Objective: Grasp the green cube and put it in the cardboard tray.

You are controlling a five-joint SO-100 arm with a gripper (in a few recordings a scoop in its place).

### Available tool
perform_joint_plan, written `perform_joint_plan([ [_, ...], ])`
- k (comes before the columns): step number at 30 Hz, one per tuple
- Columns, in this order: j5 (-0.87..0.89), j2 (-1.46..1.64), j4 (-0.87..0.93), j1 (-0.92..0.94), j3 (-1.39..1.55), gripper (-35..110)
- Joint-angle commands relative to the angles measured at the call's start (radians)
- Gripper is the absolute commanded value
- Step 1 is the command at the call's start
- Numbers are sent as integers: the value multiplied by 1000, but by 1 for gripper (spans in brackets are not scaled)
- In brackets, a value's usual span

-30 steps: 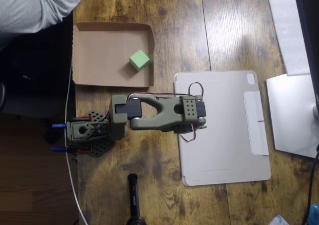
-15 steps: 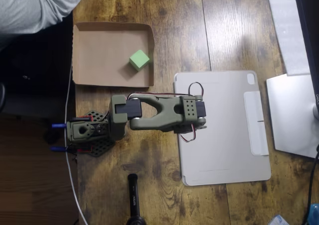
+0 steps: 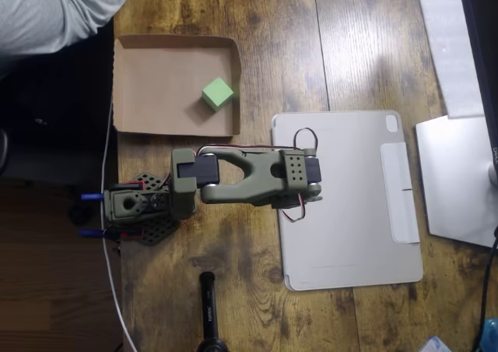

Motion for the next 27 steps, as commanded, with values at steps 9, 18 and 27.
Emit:
perform_joint_plan([
  [9, -12, 54, 23, 25, 12, 8],
  [18, -6, 5, 25, 9, 2, 0],
  [27, -14, -11, 26, 3, -3, 0],
])
